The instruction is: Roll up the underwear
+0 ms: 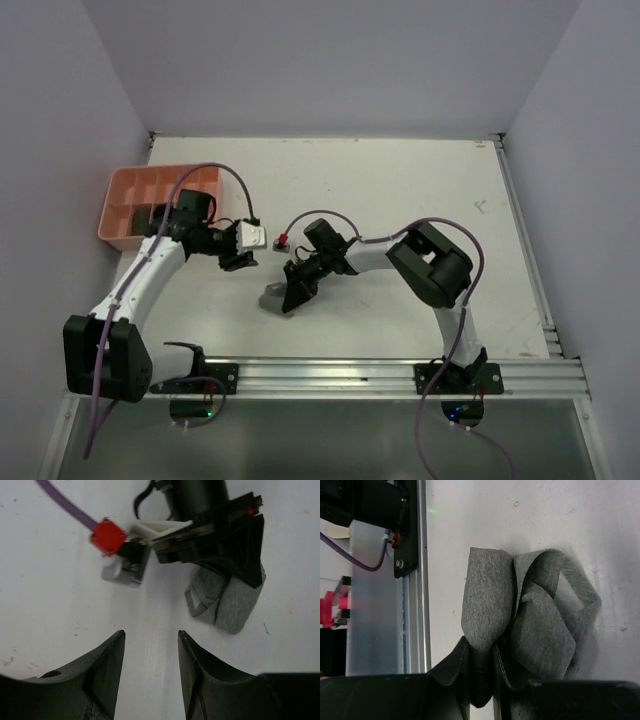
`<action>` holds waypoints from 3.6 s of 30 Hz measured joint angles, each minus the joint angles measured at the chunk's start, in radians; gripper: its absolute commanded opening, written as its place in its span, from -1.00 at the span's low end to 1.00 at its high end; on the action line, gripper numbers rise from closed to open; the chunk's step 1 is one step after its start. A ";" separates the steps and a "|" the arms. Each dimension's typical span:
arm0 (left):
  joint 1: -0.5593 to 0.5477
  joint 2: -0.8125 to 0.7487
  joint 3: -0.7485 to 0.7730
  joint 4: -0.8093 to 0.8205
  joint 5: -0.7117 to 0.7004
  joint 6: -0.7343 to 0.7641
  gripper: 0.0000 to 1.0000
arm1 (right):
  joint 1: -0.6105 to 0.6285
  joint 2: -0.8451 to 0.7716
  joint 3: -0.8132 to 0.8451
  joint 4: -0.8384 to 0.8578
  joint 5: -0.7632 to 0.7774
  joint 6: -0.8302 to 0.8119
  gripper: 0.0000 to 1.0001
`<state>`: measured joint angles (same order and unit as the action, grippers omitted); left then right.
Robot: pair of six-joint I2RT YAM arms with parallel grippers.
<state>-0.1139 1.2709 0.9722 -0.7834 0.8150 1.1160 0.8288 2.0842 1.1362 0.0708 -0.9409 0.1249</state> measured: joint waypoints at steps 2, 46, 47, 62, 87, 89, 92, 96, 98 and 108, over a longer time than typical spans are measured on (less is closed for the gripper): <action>-0.051 -0.034 -0.089 0.005 -0.022 0.060 0.01 | -0.012 0.024 0.010 0.012 -0.042 0.032 -1.00; -0.430 0.377 -0.063 0.079 -0.164 0.126 -1.00 | -0.173 -0.208 -0.063 -0.126 0.276 0.166 0.45; -0.430 0.391 -0.047 0.062 -0.161 0.126 -1.00 | -0.184 -0.230 -0.063 -0.138 0.317 0.155 0.44; -0.385 0.856 0.468 -0.467 -0.080 0.052 -1.00 | -0.262 -0.890 -0.388 -0.206 0.639 0.099 -0.39; -0.334 1.156 0.681 -0.825 0.024 -0.043 -0.94 | 0.230 -0.451 -0.229 -0.147 0.715 -0.419 0.20; -0.334 1.156 0.681 -0.826 0.023 -0.043 -0.94 | 0.240 -0.445 -0.229 -0.137 0.716 -0.436 0.19; -0.334 1.156 0.679 -0.826 0.023 -0.043 -0.92 | 0.252 -0.427 -0.225 -0.106 0.724 -0.458 0.17; -0.334 1.156 0.679 -0.826 0.022 -0.043 -0.86 | 0.253 -0.391 -0.220 -0.077 0.742 -0.476 0.11; -0.334 1.156 0.679 -0.826 0.022 -0.044 -0.85 | 0.253 -0.370 -0.214 -0.066 0.748 -0.485 -0.03; -0.330 1.146 0.655 -0.819 -0.010 -0.071 -0.53 | 0.251 -0.341 -0.200 -0.038 0.719 -0.494 -1.00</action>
<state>-0.4435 2.4168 1.6268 -1.6028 0.8055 1.0447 1.0798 1.7435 0.9360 0.0326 -0.2218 -0.3687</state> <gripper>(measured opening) 0.202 0.085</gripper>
